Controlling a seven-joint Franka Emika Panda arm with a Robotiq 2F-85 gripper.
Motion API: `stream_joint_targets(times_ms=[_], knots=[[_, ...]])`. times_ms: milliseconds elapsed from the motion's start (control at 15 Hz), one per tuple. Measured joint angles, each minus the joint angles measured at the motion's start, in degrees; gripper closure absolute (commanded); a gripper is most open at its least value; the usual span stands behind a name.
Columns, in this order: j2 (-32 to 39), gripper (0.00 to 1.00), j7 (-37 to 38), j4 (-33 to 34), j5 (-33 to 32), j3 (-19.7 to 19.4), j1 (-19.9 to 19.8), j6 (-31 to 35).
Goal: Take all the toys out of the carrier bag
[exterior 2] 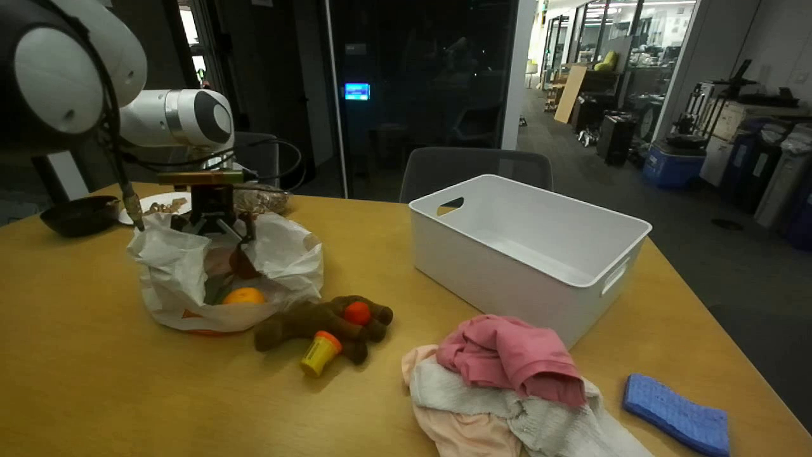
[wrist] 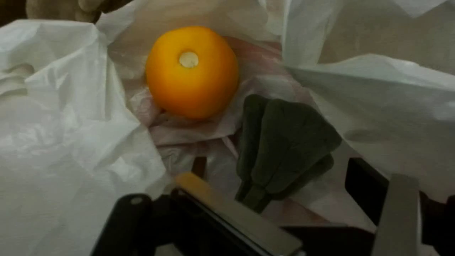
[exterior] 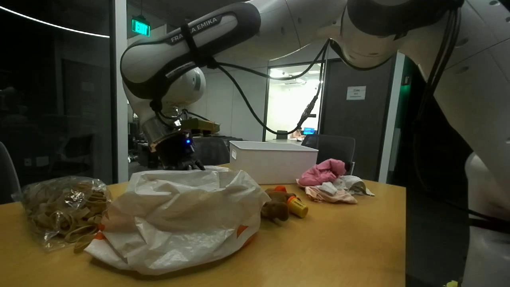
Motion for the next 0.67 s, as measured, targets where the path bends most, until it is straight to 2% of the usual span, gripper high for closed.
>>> stream_joint_targets(times_ms=[333,400,467,667], knots=[[1.87,0.0,-0.89,-0.56,-1.89,-0.96,-0.09,9.62],[2.39,0.25,-0.89,-0.59,-2.38,-1.18,-0.09,10.84],[2.83,0.25,-0.89,-0.59,-2.72,-1.41,-0.09,11.56],[3.41,0.51,-0.95,-0.58,-3.15,-1.82,-0.09,12.06]])
